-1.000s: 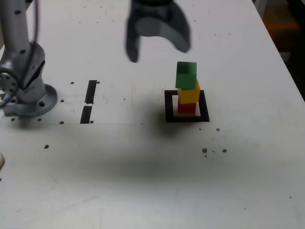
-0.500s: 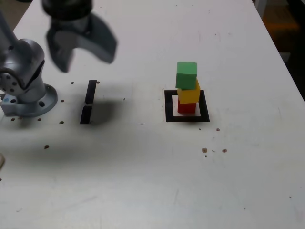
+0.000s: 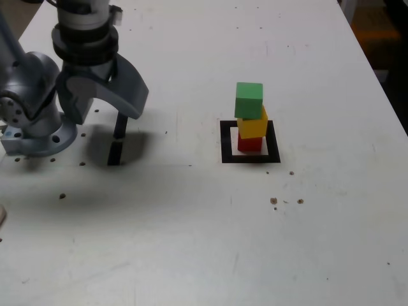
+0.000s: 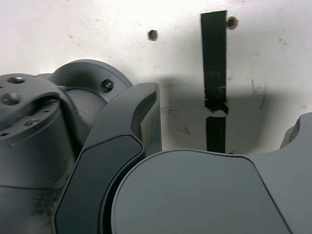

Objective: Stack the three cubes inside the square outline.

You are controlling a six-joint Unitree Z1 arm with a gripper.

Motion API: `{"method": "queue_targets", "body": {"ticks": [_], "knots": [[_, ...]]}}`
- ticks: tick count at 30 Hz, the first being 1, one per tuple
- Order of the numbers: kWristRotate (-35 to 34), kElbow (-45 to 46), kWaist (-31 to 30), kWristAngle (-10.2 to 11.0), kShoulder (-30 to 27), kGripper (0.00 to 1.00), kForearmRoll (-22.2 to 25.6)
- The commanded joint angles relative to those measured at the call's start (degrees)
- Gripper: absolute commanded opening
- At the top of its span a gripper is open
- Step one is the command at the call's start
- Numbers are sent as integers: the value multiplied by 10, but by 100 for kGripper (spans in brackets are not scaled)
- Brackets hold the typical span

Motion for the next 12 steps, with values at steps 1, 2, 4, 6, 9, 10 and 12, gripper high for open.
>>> {"method": "queue_targets", "body": {"ticks": [1,2,4,6,9,10,12], "knots": [[1,-4,-1,-4,7,100,8],[1,-4,-1,-6,8,100,13],[1,-5,-1,-8,9,100,19],[1,-6,-1,-8,9,100,27],[1,-6,-1,-8,6,100,33],[1,-6,-1,-8,5,100,35],[1,-6,-1,-9,4,100,35]]}}
